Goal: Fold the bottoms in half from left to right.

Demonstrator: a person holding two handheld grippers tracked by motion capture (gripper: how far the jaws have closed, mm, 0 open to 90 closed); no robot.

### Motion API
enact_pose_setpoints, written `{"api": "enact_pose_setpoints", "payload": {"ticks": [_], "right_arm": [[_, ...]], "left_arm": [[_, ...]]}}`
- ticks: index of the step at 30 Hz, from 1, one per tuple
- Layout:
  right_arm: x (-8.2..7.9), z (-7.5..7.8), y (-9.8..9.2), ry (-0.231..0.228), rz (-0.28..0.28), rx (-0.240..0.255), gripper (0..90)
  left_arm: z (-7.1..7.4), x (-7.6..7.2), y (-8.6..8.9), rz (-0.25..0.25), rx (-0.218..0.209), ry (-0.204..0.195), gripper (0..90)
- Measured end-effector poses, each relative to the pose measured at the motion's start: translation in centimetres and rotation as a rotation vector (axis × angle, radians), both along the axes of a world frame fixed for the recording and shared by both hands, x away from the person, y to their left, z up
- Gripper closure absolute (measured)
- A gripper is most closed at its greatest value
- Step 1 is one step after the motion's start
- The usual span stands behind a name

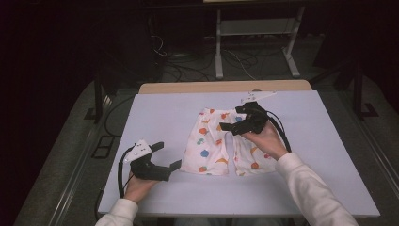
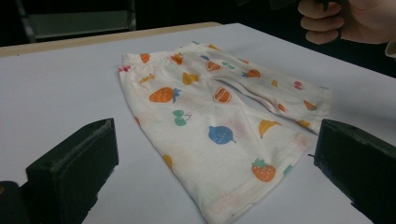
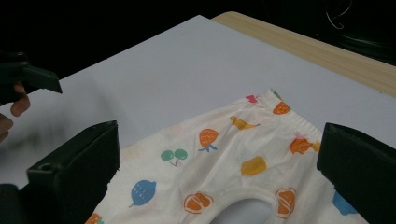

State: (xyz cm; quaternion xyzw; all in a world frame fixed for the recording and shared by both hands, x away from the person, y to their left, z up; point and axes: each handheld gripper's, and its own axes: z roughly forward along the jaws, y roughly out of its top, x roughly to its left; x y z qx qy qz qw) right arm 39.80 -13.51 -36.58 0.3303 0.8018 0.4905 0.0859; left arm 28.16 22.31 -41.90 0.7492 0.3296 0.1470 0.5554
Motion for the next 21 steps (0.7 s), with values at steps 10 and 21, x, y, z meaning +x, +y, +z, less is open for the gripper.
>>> {"api": "enact_pose_setpoints", "payload": {"ticks": [10, 21], "right_arm": [[1.3, -0.8, 0.3, 0.02, -0.013, -0.006, 0.0], [3.2, -1.0, 0.8, 0.036, -0.028, -0.013, 0.0]], "left_arm": [[0.0, 0.0, 0.0, -0.002, -0.003, 0.0, 0.0], [0.0, 0.0, 0.0, -0.002, -0.005, 0.002, 0.0]]}}
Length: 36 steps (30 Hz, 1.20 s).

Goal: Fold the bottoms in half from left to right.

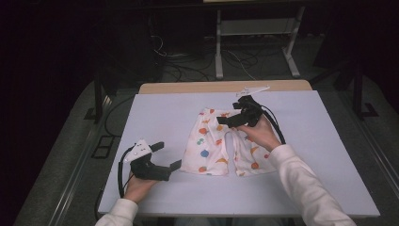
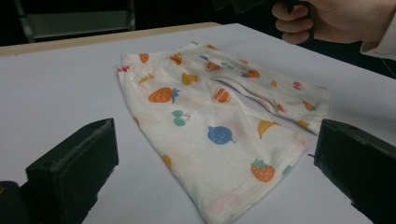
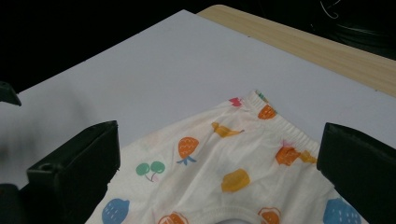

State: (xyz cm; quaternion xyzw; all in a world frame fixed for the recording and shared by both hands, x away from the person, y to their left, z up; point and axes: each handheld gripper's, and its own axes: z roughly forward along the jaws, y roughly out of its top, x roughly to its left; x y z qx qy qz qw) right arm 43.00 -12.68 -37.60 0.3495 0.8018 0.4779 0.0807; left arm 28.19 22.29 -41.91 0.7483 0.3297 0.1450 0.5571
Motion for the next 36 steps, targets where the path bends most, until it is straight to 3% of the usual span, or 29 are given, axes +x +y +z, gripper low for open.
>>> {"api": "enact_pose_setpoints", "payload": {"ticks": [21, 36], "right_arm": [[2.4, -0.3, 2.6, 0.015, 0.008, -0.012, 0.0], [4.1, -0.6, 3.2, 0.019, -0.038, -0.006, 0.0]], "left_arm": [[0.0, 0.1, 0.0, -0.003, 0.001, 0.003, 0.0], [-0.1, 0.2, 0.0, -0.002, 0.003, 0.007, 0.0]]}}
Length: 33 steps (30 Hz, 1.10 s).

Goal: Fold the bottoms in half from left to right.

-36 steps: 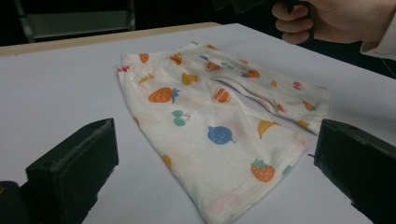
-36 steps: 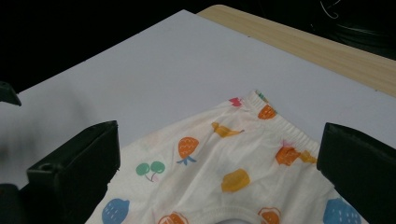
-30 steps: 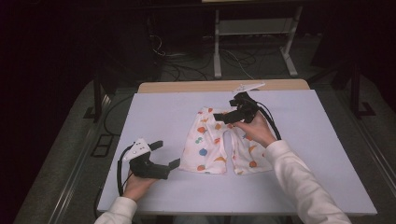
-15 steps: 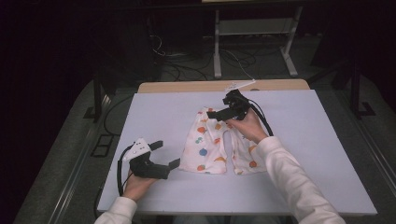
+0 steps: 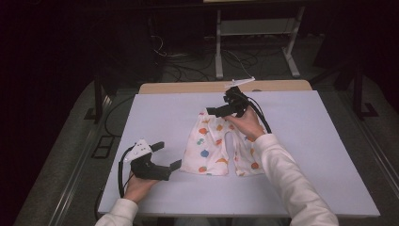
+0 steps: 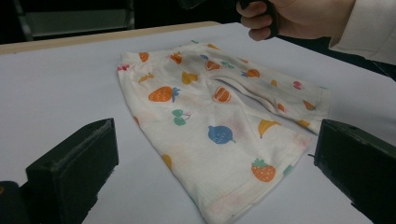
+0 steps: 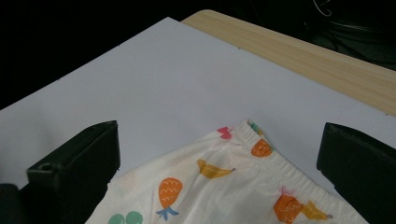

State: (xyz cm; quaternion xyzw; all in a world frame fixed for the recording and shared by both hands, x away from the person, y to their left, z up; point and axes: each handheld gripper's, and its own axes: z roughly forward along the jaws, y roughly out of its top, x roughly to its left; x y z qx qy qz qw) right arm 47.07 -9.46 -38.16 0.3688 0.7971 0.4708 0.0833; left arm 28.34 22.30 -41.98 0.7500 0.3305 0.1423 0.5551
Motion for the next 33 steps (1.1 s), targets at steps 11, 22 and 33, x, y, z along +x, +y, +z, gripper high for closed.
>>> {"api": "enact_pose_setpoints", "payload": {"ticks": [11, 22, 33], "right_arm": [[1.3, 0.0, 0.7, 0.001, -0.011, 0.008, 0.0], [2.4, -0.2, 2.6, -0.004, 0.0, -0.001, 2.4], [3.3, -0.9, 3.5, 0.013, -0.027, -0.01, 4.1]], "left_arm": [[0.0, 0.0, 0.0, 0.003, 0.0, 0.001, 0.0], [0.0, 0.1, 0.0, -0.001, 0.0, -0.001, 0.0], [0.0, 0.0, 0.0, -0.003, -0.001, -0.003, 0.0]]}}
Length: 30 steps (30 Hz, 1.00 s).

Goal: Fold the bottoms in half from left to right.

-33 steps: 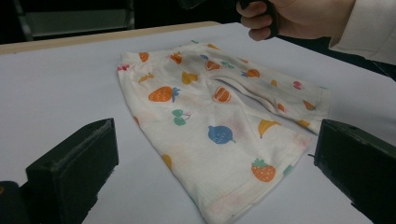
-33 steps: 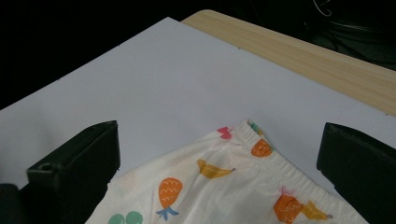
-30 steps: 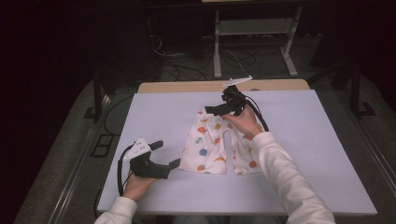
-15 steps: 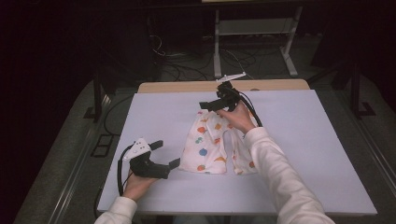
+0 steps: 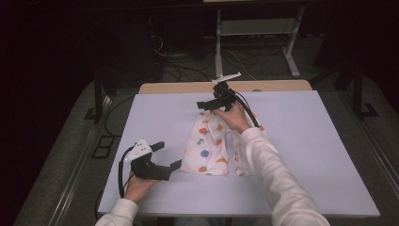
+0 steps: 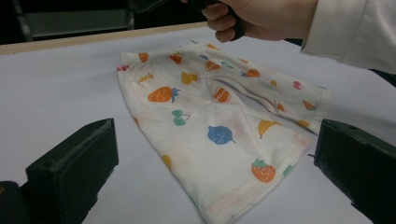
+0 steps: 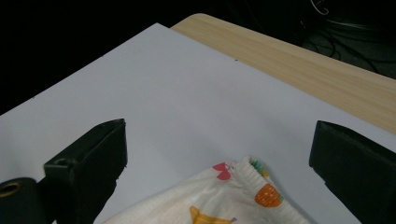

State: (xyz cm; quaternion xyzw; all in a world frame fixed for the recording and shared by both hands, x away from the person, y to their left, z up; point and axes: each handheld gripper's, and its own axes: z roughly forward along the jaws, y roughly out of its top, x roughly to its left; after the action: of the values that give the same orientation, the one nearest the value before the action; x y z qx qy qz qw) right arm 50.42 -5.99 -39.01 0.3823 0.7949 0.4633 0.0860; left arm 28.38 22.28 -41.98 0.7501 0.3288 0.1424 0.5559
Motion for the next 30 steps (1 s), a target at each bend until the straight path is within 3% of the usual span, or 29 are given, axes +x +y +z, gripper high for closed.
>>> {"api": "enact_pose_setpoints", "payload": {"ticks": [17, 18, 24, 30], "right_arm": [[1.6, -2.5, 1.1, 0.043, -0.023, -0.009, 7.3], [1.7, -2.7, 1.3, 0.036, -0.025, -0.009, 12.1], [1.7, -3.3, 1.7, 0.045, -0.041, 0.005, 16.1], [1.7, -3.8, 2.2, 0.054, -0.059, -0.028, 30.0]], "left_arm": [[0.0, 0.0, 0.0, 0.003, -0.003, 0.001, 0.0], [0.0, 0.0, 0.0, 0.002, -0.003, 0.001, 0.0], [0.0, -0.1, 0.1, 0.003, -0.008, 0.0, 0.0], [0.0, -0.1, 0.1, 0.002, -0.01, -0.001, 0.0]]}}
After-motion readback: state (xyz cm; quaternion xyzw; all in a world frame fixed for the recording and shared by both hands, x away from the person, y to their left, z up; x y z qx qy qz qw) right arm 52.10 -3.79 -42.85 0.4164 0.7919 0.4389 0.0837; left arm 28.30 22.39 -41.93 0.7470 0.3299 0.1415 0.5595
